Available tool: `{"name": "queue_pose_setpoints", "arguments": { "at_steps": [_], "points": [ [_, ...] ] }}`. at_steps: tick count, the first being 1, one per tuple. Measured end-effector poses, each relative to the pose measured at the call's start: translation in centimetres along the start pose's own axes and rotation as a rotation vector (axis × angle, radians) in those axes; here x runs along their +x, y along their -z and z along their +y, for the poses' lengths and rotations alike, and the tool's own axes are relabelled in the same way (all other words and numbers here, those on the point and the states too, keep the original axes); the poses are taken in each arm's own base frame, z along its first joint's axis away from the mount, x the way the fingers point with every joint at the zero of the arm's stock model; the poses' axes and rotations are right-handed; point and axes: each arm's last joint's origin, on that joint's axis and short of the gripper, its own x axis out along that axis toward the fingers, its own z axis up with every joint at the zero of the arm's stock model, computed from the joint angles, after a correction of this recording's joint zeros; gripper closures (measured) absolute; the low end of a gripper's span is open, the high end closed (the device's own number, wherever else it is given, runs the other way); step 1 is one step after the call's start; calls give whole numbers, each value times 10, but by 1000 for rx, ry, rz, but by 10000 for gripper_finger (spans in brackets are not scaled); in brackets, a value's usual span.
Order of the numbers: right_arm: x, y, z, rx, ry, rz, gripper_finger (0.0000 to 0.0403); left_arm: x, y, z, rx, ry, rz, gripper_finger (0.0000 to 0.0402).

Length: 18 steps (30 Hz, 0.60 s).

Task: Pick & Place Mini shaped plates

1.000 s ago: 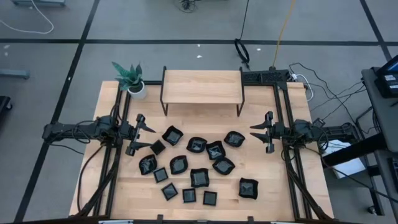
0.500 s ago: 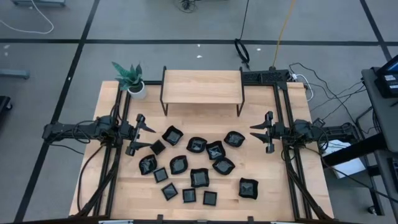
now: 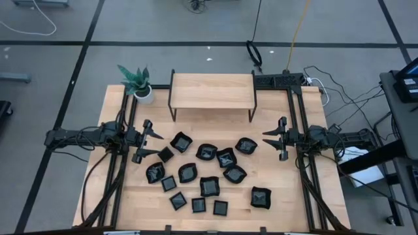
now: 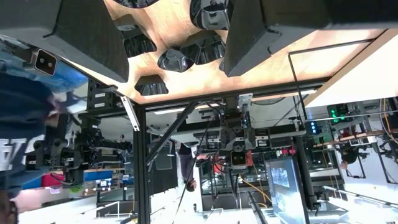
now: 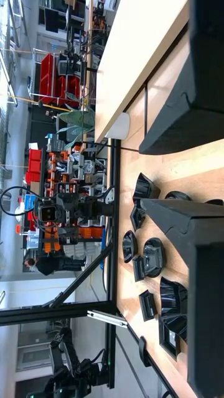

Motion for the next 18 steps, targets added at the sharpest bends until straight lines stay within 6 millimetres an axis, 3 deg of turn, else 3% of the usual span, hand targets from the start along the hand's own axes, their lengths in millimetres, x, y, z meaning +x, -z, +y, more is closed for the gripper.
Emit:
{"name": "queue_pose_setpoints", "arguments": {
  "at_steps": [15, 18],
  "points": [
    [0, 0, 0, 0, -1, 0, 287, 0, 0, 2, 19, -75, 1, 135],
    [0, 0, 0, -87, 7, -3, 287, 0, 0, 2, 21, -75, 0, 135]
  ]
}}
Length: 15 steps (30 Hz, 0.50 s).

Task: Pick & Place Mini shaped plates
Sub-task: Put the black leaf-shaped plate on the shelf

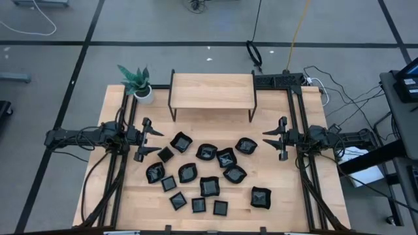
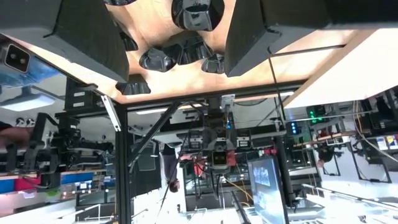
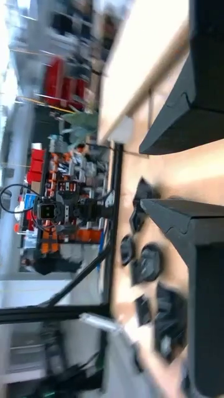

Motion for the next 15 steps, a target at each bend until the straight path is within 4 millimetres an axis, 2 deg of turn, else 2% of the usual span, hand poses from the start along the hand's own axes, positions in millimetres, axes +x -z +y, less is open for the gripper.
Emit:
{"name": "queue_pose_setpoints", "arguments": {
  "at_steps": [4, 7, 11, 15],
  "points": [
    [0, 0, -1, -225, 23, 5, 287, 0, -5, 0, 29, -7, -47, 135],
    [0, 0, -1, -284, 23, 5, 287, 0, -8, 1, -13, -9, -79, 135],
    [0, 0, -1, -245, 22, 5, 287, -1, -10, 1, -36, -26, -104, 135],
    [0, 0, -1, -99, 22, -1, 287, -1, -10, 4, -62, -112, -100, 135]
  ]
}}
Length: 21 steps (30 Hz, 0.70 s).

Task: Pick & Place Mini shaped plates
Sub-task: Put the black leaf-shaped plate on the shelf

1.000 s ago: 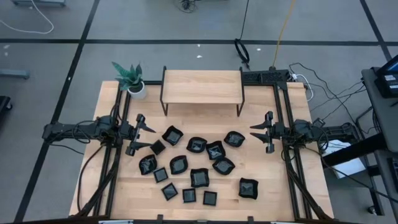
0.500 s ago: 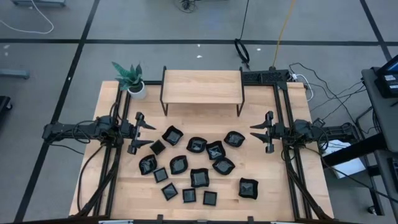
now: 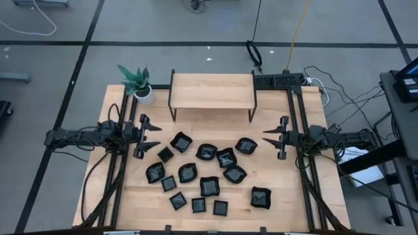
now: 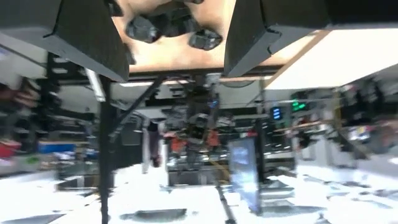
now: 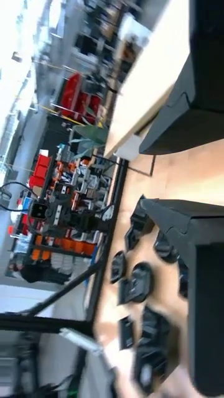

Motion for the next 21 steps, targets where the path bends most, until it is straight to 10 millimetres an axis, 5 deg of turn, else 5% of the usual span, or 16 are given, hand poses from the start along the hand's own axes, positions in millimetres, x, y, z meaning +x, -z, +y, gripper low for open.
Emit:
{"name": "queue_pose_setpoints", "arguments": {
  "at_steps": [6, 13, 21],
  "points": [
    [0, 0, 0, 181, 0, 1, 287, 0, -1, 3, -36, -116, -12, 135],
    [0, 0, 0, 197, 1, -2, 287, -1, -1, 6, -57, -205, -16, 135],
    [0, -11, -3, 396, 5, -116, 282, -1, -1, 6, 76, -204, 5, 135]
  ]
}}
